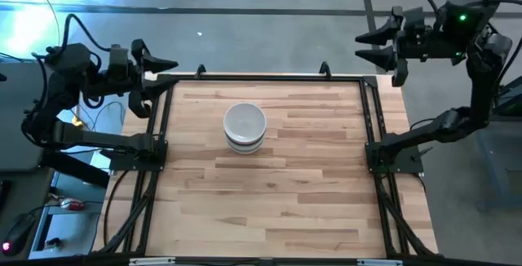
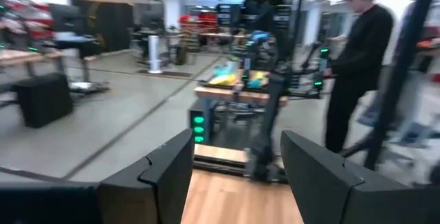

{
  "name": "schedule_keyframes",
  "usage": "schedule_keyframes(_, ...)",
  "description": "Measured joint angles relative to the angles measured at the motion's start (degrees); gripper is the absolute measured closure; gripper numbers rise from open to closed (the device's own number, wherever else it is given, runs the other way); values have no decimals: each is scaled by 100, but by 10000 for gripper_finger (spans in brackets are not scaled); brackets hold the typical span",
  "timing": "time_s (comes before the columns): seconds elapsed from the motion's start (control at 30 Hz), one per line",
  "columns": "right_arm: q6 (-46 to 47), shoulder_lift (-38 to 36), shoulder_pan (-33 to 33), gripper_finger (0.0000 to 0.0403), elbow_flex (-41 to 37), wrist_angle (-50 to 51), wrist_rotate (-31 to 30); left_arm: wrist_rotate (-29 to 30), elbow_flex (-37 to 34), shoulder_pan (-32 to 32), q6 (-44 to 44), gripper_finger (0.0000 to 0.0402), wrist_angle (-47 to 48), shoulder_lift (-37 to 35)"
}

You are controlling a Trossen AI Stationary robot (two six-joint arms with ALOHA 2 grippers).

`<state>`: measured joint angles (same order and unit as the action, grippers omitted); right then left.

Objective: Nest bowls inside each other
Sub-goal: Return to Home Position

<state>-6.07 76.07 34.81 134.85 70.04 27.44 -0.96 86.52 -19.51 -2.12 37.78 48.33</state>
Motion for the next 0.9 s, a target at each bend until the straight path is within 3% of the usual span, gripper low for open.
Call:
schedule_keyframes(0.43, 845, -77, -7, 231, 0, -512, 511, -1401, 0, -336, -522, 195, -596, 42)
schedule_keyframes(0.7, 1522, -244, -9, 231, 0, -565, 282, -1419, 0, -336, -626, 195, -378, 53)
schedule_keyframes(0.9, 1381, -364, -7, 231, 0, -24, -62, -1631, 0, -336, -583, 195, -177, 99)
